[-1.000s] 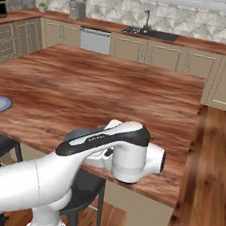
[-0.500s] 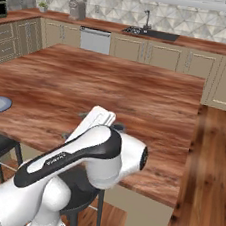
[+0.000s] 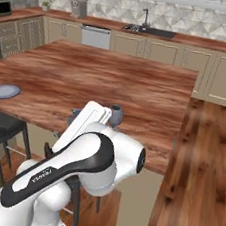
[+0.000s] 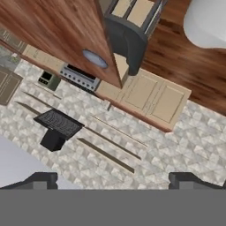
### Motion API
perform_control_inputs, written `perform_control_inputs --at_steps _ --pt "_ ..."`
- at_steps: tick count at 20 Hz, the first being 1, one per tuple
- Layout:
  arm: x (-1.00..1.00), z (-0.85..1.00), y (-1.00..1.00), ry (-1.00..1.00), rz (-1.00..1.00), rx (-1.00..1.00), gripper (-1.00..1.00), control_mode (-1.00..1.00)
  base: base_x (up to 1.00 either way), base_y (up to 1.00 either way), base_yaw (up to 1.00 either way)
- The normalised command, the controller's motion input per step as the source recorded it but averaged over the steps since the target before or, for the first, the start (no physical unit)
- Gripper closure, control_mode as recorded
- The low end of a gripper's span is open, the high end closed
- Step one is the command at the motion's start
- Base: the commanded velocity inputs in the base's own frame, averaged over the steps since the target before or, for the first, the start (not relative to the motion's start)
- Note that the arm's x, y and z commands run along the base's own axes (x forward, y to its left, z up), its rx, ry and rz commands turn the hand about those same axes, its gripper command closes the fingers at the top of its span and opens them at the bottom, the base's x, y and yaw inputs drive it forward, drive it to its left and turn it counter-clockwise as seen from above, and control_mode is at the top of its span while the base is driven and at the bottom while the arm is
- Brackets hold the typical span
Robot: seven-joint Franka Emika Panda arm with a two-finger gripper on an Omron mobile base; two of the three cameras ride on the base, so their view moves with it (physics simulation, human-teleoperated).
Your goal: Retrieve the wine glasses from the counter and place one next to each plate.
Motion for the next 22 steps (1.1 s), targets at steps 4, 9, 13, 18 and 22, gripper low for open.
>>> perform_control_inputs --at_steps 4,9,13,18,22 --pt "0.00 0.00 0.00 0.00 0.00 0.00 -1.00 1.00 -0.54 -0.99 0.00" --pt "0.00 0.00 0.00 0.00 0.00 0.00 -1.00 1.00 -0.15 -1.00 0.00" --pt "0.00 0.00 0.00 0.00 0.00 0.00 -1.00 1.00 0.30 -1.00 -0.02" --pt "0.00 0.00 0.00 0.00 0.00 0.00 -1.00 1.00 0.75 -1.00 -0.07" --pt "0.00 0.00 0.00 0.00 0.00 0.00 -1.00 1.00 0.89 -0.89 -0.12"
